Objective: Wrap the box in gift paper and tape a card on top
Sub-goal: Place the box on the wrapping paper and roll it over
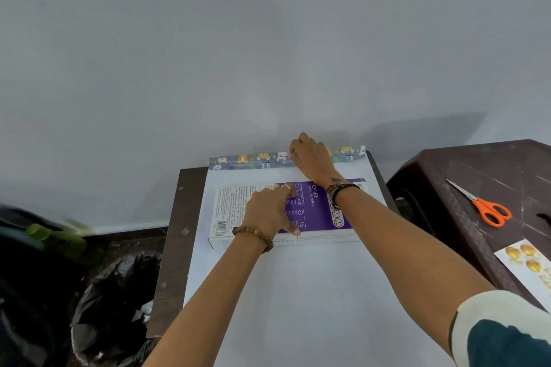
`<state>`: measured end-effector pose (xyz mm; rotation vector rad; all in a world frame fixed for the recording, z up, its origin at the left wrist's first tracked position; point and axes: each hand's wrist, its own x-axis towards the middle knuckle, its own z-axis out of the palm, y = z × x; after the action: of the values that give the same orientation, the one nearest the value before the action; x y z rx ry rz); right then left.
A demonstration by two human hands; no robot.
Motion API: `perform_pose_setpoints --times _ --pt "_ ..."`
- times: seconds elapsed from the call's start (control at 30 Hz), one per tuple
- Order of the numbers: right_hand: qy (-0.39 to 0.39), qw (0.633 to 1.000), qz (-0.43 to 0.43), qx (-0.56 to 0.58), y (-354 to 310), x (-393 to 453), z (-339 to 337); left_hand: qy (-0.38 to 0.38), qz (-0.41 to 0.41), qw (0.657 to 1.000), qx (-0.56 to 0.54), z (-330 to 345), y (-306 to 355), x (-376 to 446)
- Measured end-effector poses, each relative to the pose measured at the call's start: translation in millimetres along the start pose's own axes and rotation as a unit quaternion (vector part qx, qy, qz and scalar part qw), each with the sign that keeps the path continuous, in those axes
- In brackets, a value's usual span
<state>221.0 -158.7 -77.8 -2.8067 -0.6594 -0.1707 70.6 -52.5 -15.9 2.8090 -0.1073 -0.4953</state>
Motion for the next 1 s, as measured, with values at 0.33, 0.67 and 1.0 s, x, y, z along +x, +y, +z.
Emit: perform_pose_setpoints --times 0.33,0.67,1.0 --pt "0.046 0.997 -0.007 0.063 -1.1 -3.4 -4.1 0.012 0.007 1.0 -0.007 3.9 -2.0 2.4" --pt "0.187 0.975 -0.115 -0.025 -16.0 -40.5 -27.2 0.019 0.009 1.0 -0.017 4.1 -1.4 -4.5" --pt "0.204 0.976 -0.075 0.005 -66.4 -160.4 -62.3 0.192 0.004 0.98 0.049 39.8 -1.1 -45.1"
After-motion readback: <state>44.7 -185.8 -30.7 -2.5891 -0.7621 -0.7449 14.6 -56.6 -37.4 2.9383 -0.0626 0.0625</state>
